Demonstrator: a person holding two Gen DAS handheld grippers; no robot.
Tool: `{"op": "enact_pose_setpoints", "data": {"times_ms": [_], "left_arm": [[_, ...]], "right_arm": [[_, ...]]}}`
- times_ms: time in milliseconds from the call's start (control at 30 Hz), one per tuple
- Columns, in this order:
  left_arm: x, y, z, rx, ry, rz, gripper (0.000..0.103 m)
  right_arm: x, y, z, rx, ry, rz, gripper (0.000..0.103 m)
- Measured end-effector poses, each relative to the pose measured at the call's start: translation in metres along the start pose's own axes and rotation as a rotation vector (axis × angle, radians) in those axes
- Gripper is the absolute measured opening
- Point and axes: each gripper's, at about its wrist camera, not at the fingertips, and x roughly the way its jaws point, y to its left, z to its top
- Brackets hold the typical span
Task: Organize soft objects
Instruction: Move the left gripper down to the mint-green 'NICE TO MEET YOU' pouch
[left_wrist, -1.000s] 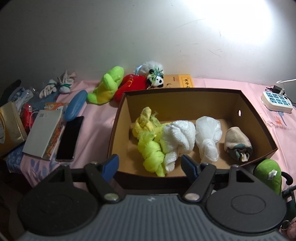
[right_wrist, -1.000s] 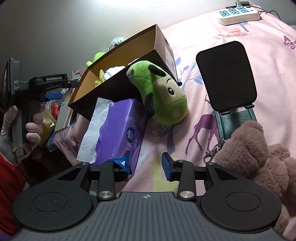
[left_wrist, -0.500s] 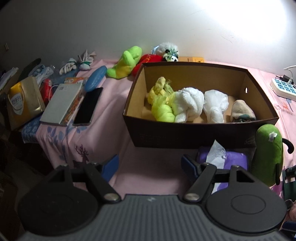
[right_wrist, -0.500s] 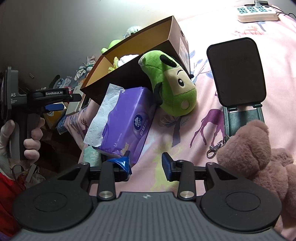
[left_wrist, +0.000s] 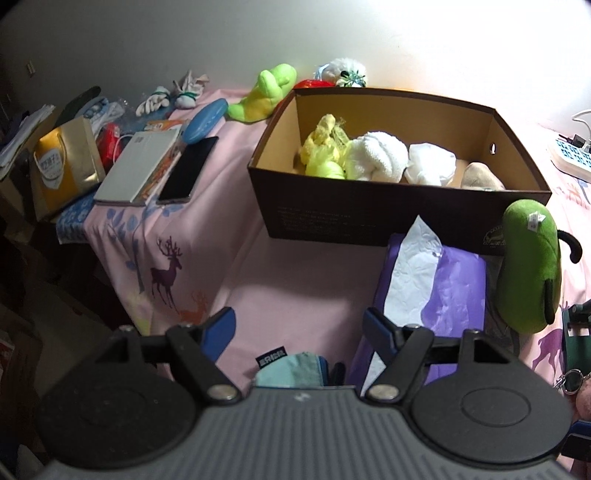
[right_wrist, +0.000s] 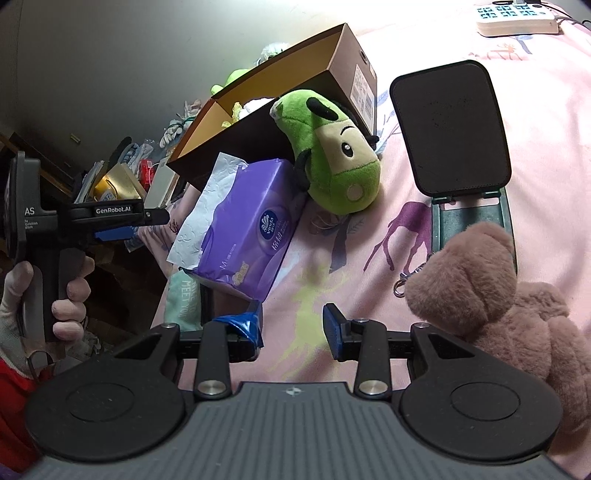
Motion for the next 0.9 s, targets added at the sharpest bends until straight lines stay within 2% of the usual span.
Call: {"op": "enact_pose_setpoints", "data": {"times_ms": [400, 533, 767, 900], "left_arm": [[0.01, 0.019, -0.045, -0.072, 0.111, 0.054, 0.076], [0.009, 0.022, -0.053, -0.076, 0.124, 0.064, 0.077], [0.015, 0.027, -0.071, -0.089, 0.16, 0.039, 0.078], [0.021, 0.033, -0.083, -0.104, 0.18, -0.019, 0.079]], "right_arm": [[-0.001, -0.015, -0.013, 0.03, 0.033, 0.03, 0.02], [0.001, -0.013, -0.015, 0.027, 0.033, 0.04, 0.02], [0.012, -0.007, -0.016, 0.025, 0.05, 0.035, 0.02], [0.016, -0.002, -0.012, 0.027, 0.038, 0.02, 0.02]]}}
